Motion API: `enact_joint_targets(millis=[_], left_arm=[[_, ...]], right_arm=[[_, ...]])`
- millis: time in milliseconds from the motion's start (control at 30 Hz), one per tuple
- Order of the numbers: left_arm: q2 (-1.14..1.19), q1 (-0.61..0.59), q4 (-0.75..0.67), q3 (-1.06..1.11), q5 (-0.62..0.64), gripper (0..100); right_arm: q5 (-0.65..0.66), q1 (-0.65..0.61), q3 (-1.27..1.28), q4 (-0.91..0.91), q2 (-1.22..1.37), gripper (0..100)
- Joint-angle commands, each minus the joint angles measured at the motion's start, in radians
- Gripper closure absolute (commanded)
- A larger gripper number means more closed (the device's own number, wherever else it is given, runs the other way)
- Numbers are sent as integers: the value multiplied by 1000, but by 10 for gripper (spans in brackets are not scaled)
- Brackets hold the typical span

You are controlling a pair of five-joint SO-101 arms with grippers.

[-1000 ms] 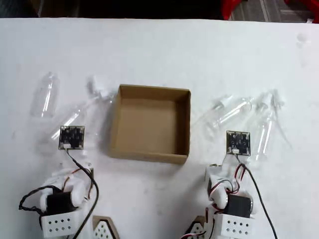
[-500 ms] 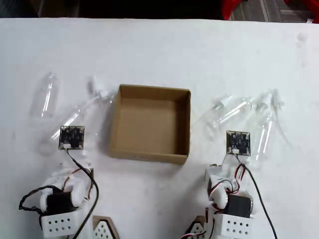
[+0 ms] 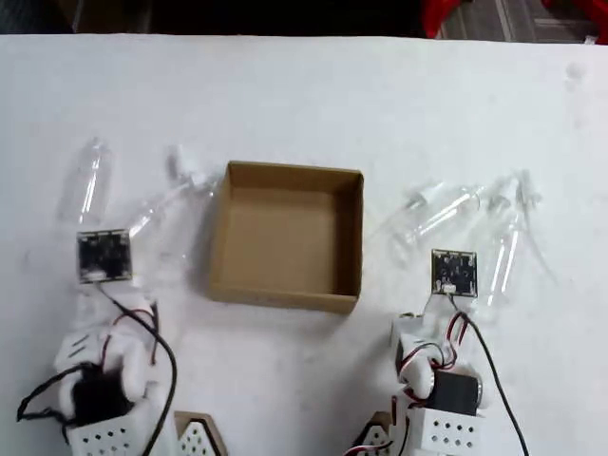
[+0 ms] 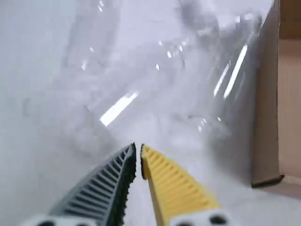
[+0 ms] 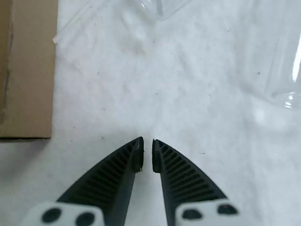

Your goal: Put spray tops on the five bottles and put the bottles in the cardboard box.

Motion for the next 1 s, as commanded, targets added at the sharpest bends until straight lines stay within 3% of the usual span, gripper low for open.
enact_joint_targets(millis=[0,133,267,367,567,767,967], left_arm=[[-10,-31,-15,-110,3,978],[-10,-48,-31,-114,-51,976],[-10,-54,-213,-112,-206,977],[-4,-48,-345,-147,-192,976],[82,-8,-348,-356,-295,928],[565,-13,-293,-727,-299,909],[1221,7,6,-1335,-299,909]], right_arm=[[11,-4,9,5,-5,982],[11,-4,9,5,-5,982],[11,-4,9,5,-5,982],[11,-4,9,5,-5,982],[11,-2,9,5,-5,982],[11,-4,9,5,-5,982],[11,-4,9,5,-5,982]])
